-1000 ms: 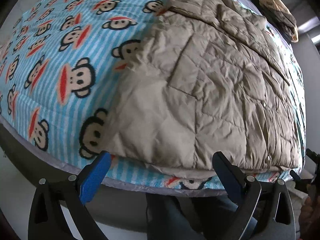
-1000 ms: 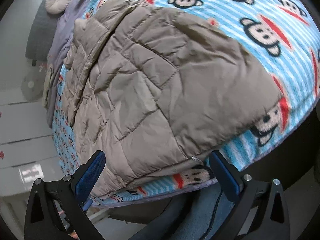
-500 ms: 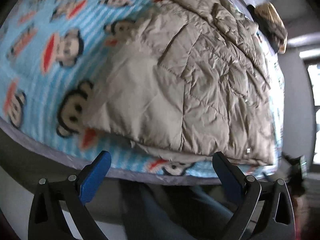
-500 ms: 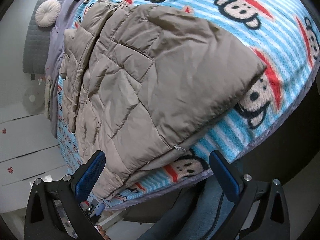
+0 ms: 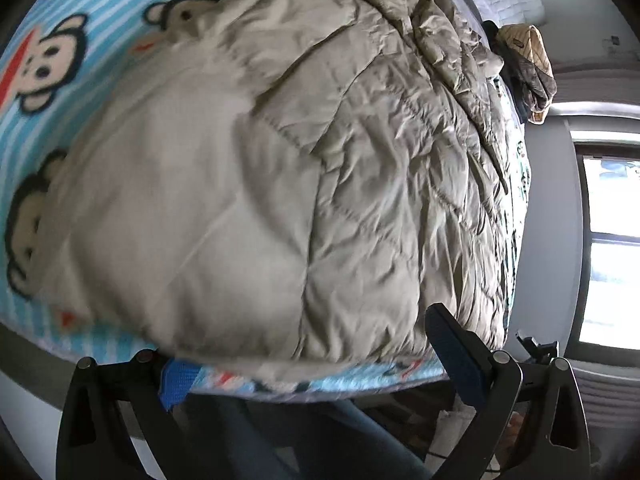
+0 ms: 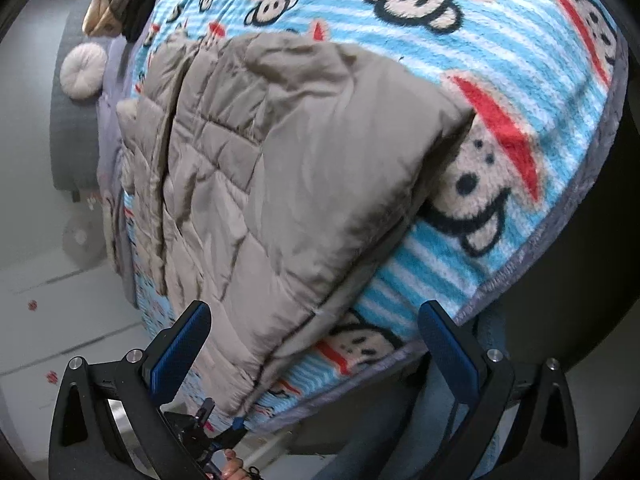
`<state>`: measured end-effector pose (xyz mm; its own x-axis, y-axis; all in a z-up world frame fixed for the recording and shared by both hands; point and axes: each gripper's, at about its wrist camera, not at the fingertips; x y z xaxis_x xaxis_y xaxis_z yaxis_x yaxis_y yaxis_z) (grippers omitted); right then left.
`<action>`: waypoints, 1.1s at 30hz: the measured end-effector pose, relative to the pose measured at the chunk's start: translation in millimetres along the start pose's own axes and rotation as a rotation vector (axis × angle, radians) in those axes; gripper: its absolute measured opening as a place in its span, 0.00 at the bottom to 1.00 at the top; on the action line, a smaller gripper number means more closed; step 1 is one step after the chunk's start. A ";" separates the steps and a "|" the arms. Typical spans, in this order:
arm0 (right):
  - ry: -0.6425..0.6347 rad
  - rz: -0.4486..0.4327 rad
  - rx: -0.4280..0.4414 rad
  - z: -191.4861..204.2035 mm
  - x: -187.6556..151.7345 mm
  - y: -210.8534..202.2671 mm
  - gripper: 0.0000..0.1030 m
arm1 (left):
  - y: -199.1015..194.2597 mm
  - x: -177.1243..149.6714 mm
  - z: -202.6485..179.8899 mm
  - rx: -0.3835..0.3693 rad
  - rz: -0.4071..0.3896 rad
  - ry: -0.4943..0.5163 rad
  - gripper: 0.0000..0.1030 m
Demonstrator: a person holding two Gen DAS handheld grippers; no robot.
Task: Fold large clothes
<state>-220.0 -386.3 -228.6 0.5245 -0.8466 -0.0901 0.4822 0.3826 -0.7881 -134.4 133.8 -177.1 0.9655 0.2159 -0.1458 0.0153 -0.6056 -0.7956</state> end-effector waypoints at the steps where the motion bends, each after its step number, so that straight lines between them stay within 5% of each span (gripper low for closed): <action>1: 0.013 -0.006 0.012 -3.2 3.7 0.7 1.00 | 0.1 2.1 -1.5 -0.002 -0.004 -0.002 0.99; 11: 0.022 -0.071 0.166 5.3 14.1 5.2 0.98 | -19.3 6.6 -30.1 0.005 -0.102 0.119 0.89; 13: -0.001 -0.071 0.162 10.5 13.6 6.3 0.96 | -20.4 9.4 -30.7 0.017 -0.108 0.136 0.65; 14: -0.003 -0.068 0.157 11.8 14.4 7.7 0.90 | -18.0 12.5 -29.9 0.039 -0.101 0.136 0.59; 16: -0.001 -0.052 0.135 14.0 15.8 12.2 0.69 | -16.6 16.7 -24.1 0.060 -0.095 0.123 0.28; 19: -0.010 -0.028 0.103 18.7 19.0 19.8 0.53 | -19.4 21.6 -19.2 0.056 -0.098 0.106 0.18; 20: -0.029 -0.025 0.077 22.2 20.2 21.1 0.33 | -23.2 21.8 -19.7 0.049 -0.106 0.107 0.15; 21: -0.058 -0.022 0.040 27.3 21.6 22.0 0.13 | -26.7 22.3 -21.5 0.045 -0.112 0.114 0.14; 27: -0.202 0.001 0.053 62.4 33.7 13.2 0.10 | -53.5 33.3 -49.7 0.046 -0.174 0.145 0.14; 33: -0.352 0.019 0.095 126.0 71.2 -1.2 0.10 | -91.5 74.2 -111.0 0.055 -0.329 0.168 0.14</action>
<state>-94.8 -400.5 -157.3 0.7351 -0.6665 0.1239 0.5246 0.4436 -0.7267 -35.3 120.2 -49.9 0.9405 0.2611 0.2174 0.3222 -0.4821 -0.8148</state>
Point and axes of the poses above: each gripper's, at about its wrist camera, not at the fingertips, and y roughly the way its jaws point, z to its left, x to its top, and after that the axes turned 4 degrees about -y, right-handed
